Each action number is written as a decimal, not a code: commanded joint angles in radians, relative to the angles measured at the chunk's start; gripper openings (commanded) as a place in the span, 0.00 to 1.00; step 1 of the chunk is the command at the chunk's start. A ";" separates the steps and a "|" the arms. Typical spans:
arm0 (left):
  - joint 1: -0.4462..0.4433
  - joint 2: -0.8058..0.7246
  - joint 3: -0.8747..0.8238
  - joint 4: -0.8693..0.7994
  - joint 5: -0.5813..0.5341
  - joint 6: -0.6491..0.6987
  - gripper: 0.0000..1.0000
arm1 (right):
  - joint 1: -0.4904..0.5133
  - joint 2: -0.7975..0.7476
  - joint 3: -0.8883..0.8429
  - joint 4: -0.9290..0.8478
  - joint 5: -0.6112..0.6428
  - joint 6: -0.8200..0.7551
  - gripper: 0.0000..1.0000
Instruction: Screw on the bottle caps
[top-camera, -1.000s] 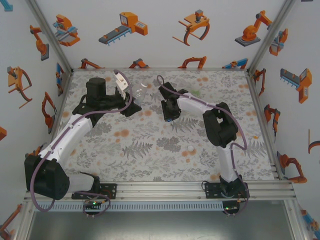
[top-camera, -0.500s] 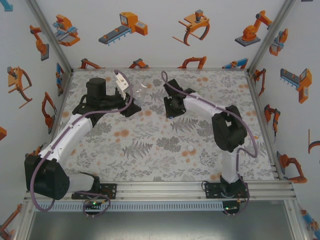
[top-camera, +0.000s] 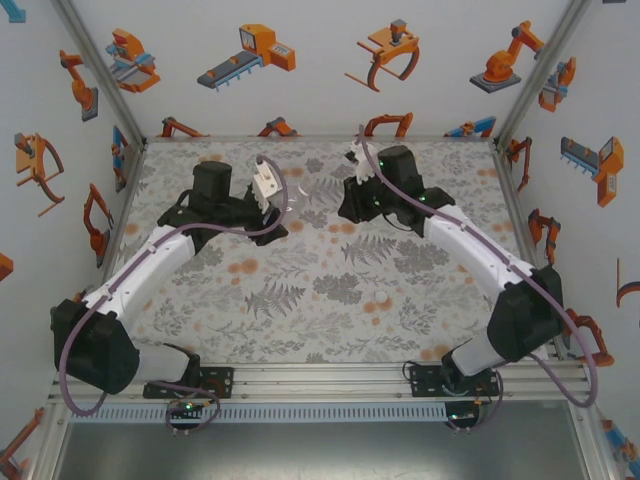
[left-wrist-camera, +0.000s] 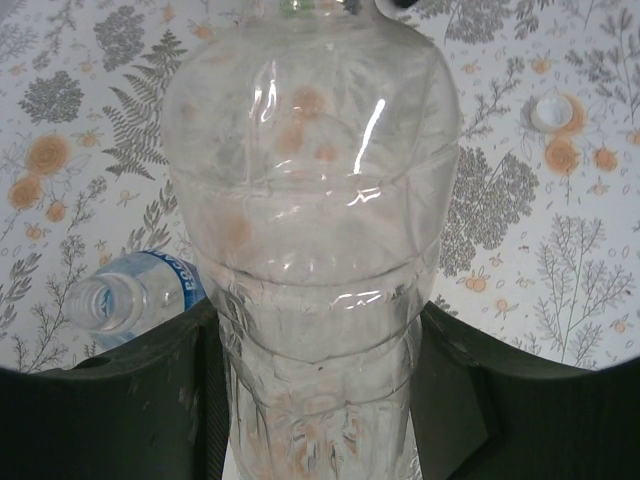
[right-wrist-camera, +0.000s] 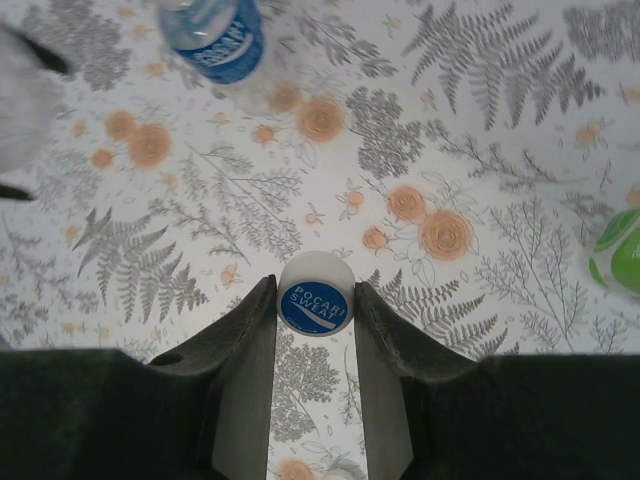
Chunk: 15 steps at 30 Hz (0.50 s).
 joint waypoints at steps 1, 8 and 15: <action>-0.026 0.013 0.036 -0.052 -0.027 0.102 0.03 | -0.015 -0.100 -0.048 0.098 -0.150 -0.134 0.12; -0.051 -0.037 -0.020 -0.070 0.025 0.309 0.00 | -0.019 -0.227 -0.088 0.147 -0.377 -0.228 0.06; -0.065 -0.057 0.005 -0.169 0.080 0.412 0.00 | -0.019 -0.286 -0.136 0.225 -0.578 -0.320 0.00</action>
